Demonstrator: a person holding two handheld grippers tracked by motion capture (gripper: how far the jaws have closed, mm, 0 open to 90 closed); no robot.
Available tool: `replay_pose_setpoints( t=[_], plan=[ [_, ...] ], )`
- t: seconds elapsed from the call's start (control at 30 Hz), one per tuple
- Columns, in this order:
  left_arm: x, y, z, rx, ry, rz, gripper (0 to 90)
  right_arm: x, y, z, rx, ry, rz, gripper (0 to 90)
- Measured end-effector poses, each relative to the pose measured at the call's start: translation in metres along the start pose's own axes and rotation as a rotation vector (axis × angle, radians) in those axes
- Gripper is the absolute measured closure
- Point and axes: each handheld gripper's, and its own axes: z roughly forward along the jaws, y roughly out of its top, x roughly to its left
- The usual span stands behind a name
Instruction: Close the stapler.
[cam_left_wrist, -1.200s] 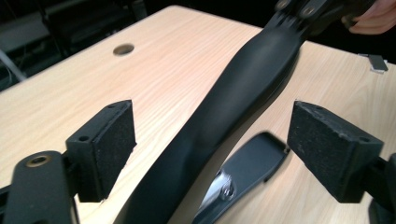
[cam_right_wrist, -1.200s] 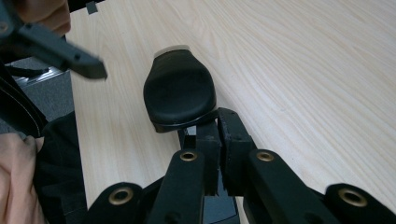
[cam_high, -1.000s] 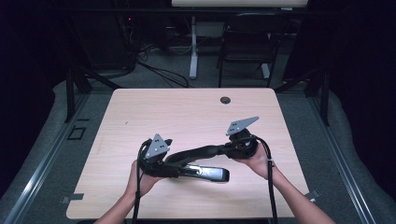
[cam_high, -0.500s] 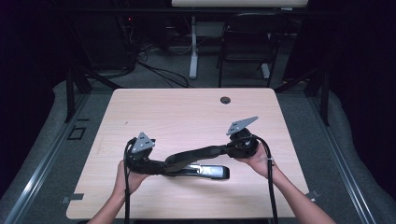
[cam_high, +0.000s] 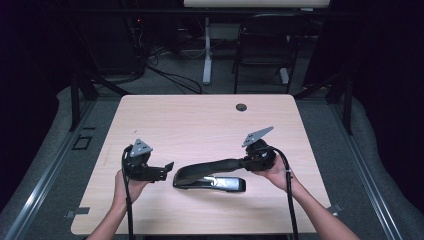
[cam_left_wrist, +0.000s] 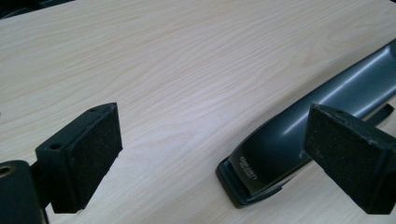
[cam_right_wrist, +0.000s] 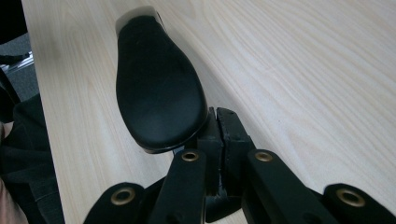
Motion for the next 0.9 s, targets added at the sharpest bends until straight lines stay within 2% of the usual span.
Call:
replay_pose_setpoints(
  t=[0.03, 0.37, 0.47, 0.6, 0.67, 0.73, 0.77, 0.9],
  plan=[
    [0.002, 0.0, 0.001, 0.007, 0.007, -0.001, 4.8, -0.002, 0.0, 0.0, 0.017, 0.001, -0.006, 89.1],
    [0.009, 0.0, 0.004, 0.017, 0.025, -0.007, 3.5, -0.005, -0.004, 0.005, 0.051, 0.008, 0.012, 89.3],
    [0.009, -0.001, 0.005, 0.015, 0.015, -0.022, 3.0, -0.006, -0.004, 0.006, 0.073, 0.007, 0.014, 89.3],
    [0.007, 0.0, 0.004, 0.021, 0.016, -0.005, 2.9, -0.009, -0.006, 0.009, 0.092, 0.001, 0.033, 89.6],
    [0.007, 0.0, 0.005, 0.023, 0.015, -0.006, 2.9, -0.01, -0.007, 0.01, 0.106, -0.011, 0.038, 90.0],
    [0.007, 0.0, 0.006, 0.02, 0.017, -0.008, 2.9, -0.011, -0.008, 0.011, 0.102, -0.003, 0.052, 90.0],
    [0.007, 0.0, 0.006, 0.021, 0.018, -0.007, 2.8, -0.012, -0.008, 0.011, 0.123, -0.002, 0.051, 90.0],
    [0.007, 0.0, 0.006, 0.027, 0.015, -0.005, 2.8, -0.014, -0.01, 0.015, 0.151, 0.0, 0.064, 90.0]
  ],
)
